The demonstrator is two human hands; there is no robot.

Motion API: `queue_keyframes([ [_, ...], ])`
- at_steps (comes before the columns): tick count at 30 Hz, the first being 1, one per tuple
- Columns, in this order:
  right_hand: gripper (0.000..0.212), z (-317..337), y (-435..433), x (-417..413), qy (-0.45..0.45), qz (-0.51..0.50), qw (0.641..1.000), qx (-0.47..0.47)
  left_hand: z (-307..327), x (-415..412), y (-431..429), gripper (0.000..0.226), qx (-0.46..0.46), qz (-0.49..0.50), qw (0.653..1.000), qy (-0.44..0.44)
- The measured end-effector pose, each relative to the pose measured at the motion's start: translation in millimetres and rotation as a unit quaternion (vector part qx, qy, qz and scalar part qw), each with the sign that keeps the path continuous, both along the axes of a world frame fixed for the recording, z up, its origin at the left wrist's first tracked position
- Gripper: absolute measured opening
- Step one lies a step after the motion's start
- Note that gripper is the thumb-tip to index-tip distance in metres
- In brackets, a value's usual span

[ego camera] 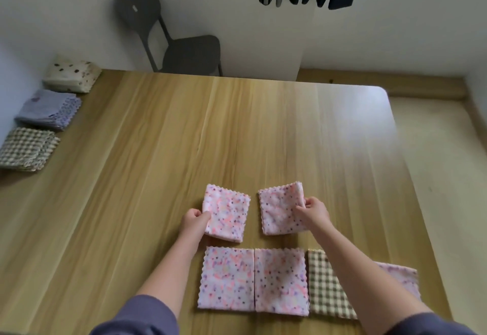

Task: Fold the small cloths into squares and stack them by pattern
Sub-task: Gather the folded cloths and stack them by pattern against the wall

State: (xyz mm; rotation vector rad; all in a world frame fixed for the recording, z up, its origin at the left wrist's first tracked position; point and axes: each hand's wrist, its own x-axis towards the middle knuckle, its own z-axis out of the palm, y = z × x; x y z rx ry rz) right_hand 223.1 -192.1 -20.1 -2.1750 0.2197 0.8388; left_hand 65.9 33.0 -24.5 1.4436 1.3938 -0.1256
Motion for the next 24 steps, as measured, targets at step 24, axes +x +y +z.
queue_keyframes([
  [24,0.023,63,299,-193,0.083,0.06,0.969,0.225,57,-208,209,0.034,-0.105,0.185,0.925,-0.316],
])
